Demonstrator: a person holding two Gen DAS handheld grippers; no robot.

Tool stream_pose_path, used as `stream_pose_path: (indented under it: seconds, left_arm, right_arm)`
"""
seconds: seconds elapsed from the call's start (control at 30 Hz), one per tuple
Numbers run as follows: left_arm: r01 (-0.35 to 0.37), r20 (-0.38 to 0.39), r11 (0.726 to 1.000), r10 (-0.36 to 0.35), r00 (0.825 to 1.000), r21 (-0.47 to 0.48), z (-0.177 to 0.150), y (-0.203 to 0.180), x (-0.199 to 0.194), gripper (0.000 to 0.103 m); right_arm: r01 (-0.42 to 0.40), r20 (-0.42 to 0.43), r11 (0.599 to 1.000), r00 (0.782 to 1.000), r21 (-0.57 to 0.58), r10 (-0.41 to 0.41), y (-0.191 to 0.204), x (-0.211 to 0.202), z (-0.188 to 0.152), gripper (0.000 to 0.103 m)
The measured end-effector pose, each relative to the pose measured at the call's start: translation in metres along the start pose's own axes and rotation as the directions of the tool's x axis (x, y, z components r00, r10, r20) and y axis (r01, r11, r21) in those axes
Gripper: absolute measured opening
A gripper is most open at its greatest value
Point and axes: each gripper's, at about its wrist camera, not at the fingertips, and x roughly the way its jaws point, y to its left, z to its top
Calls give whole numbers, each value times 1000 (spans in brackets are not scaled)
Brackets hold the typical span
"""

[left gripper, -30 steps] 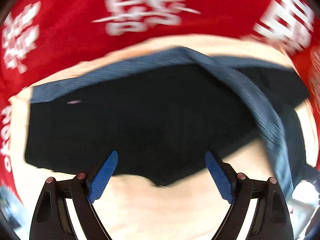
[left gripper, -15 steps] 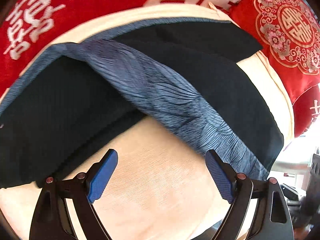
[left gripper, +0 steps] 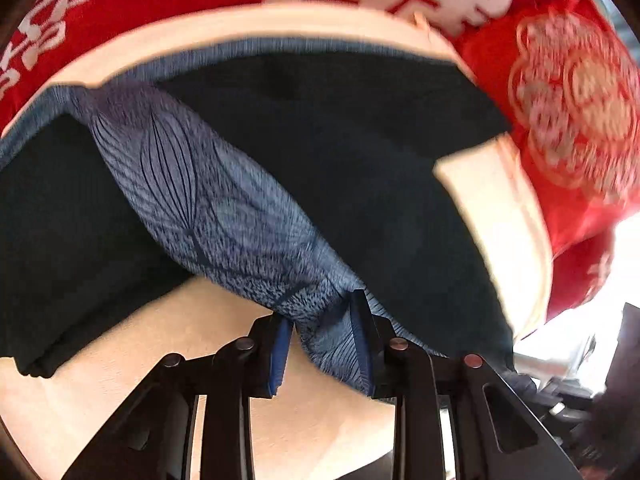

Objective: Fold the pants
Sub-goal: 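Lay the folded hem down and open both grippers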

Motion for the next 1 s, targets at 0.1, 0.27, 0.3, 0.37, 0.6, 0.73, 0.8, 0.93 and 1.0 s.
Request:
stream_pose_path:
  seconds: [0.1, 0.27, 0.3, 0.37, 0.6, 0.73, 0.8, 0.93, 1.0]
  left_arm:
    - [-3, 58, 1000, 3, 998, -5, 21, -10, -19, 30]
    - [-89, 202, 996, 88, 975, -1, 75, -29, -58, 47]
    - [-108, 217, 994, 106, 970, -3, 77, -22, -68, 60]
    - [-189, 291, 981, 190, 938, -31, 84, -17, -83, 85]
    - [-323, 181, 937, 343, 922, -130, 95, 19, -44, 85]
    - [-399, 107, 904, 417, 903, -151, 87, 40, -19, 85]
    - [-428, 86, 893, 442, 893, -142, 85, 44, -8, 85]
    - [-439, 48, 886, 450, 892, -147, 84, 46, 13, 85]
    - [-447, 43, 884, 456, 889, -139, 83, 44, 20, 85]
  right_arm:
    - [-16, 77, 998, 997, -61, 20, 9, -37, 54, 3]
    - [18, 165, 986, 986, -164, 9, 12, -73, 162, 3]
    - [34, 174, 982, 985, -184, -2, 13, -73, 182, 3]
    - [74, 185, 977, 982, -200, -37, 5, -74, 220, 3]
    - [256, 148, 953, 961, -162, -233, -26, -32, 317, 50]
    - [369, 224, 906, 919, -205, -324, -17, -40, 317, 84]
    - [354, 266, 915, 917, -194, -298, -11, -57, 301, 84]
    - [240, 133, 968, 964, -77, -229, -39, -45, 250, 67]
    - [256, 69, 967, 964, 6, -256, -62, -27, 232, 56]
